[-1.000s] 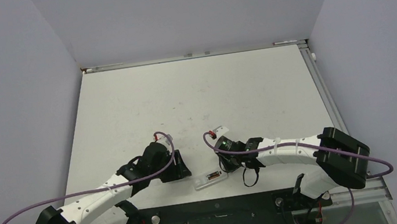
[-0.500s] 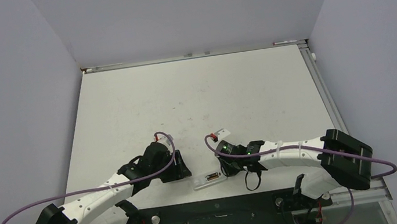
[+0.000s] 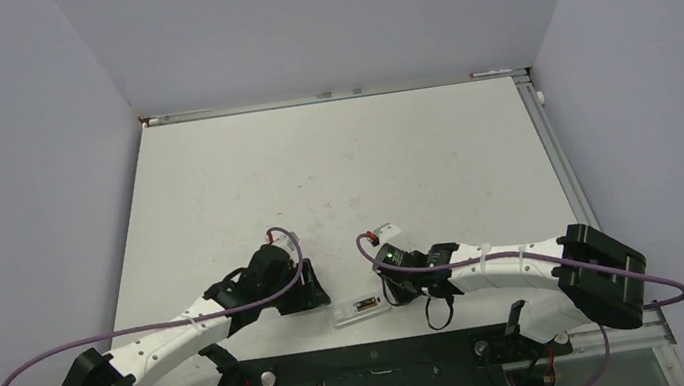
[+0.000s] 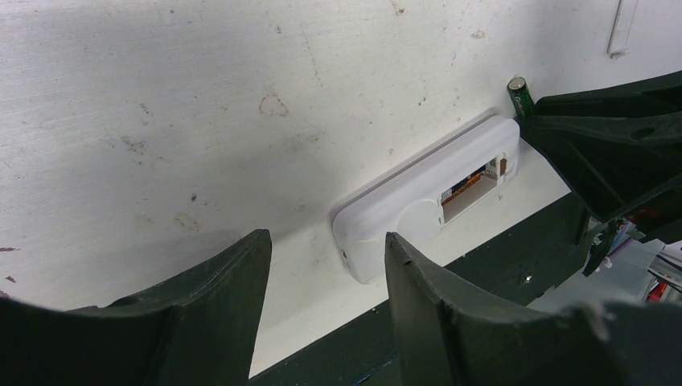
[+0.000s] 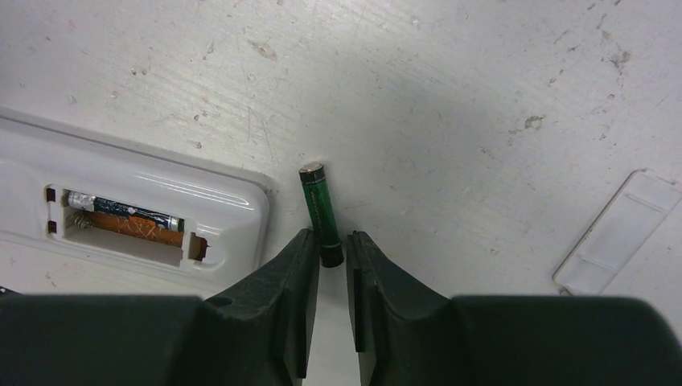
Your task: Load the batteries into the remote control
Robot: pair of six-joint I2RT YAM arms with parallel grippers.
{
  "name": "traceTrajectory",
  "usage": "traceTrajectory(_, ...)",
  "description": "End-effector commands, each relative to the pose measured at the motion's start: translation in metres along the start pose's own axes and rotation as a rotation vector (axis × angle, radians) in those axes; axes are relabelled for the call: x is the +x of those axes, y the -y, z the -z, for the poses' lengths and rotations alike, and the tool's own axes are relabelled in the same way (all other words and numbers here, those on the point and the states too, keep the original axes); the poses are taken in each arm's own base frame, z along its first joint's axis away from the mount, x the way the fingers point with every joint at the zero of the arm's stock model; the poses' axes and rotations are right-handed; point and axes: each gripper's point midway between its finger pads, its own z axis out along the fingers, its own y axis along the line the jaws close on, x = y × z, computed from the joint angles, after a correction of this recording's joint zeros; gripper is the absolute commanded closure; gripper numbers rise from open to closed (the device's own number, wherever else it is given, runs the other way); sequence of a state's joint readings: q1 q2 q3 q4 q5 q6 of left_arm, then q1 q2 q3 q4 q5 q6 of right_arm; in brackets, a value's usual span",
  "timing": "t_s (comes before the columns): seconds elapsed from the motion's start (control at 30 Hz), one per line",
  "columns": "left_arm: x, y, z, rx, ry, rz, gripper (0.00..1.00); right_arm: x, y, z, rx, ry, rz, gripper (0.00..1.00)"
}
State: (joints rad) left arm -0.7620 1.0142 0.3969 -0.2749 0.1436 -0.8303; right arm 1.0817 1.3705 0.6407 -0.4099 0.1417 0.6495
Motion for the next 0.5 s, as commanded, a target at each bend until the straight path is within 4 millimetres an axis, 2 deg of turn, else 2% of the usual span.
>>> traceTrajectory(0.0, -0.008, 0.009, -0.001, 0.043, 0.027, -0.005, 0.49, 0.02, 0.006, -0.003, 0.027, -0.069, 0.023, 0.8)
traceTrajectory(0.17, -0.007, 0.009, 0.0, 0.045, 0.027, -0.004, 0.49, 0.015, 0.001, -0.001, 0.011, -0.064, 0.055, 0.83)
traceTrajectory(0.27, -0.006, 0.009, -0.001, 0.046, 0.023, -0.007, 0.49, 0.012, 0.0, 0.003, 0.008, -0.059, 0.075, 0.91)
traceTrajectory(0.47, -0.004, 0.008, 0.0, 0.05, 0.015, -0.016, 0.49, -0.011, -0.004, 0.026, -0.016, 0.018, 0.096, 0.92)
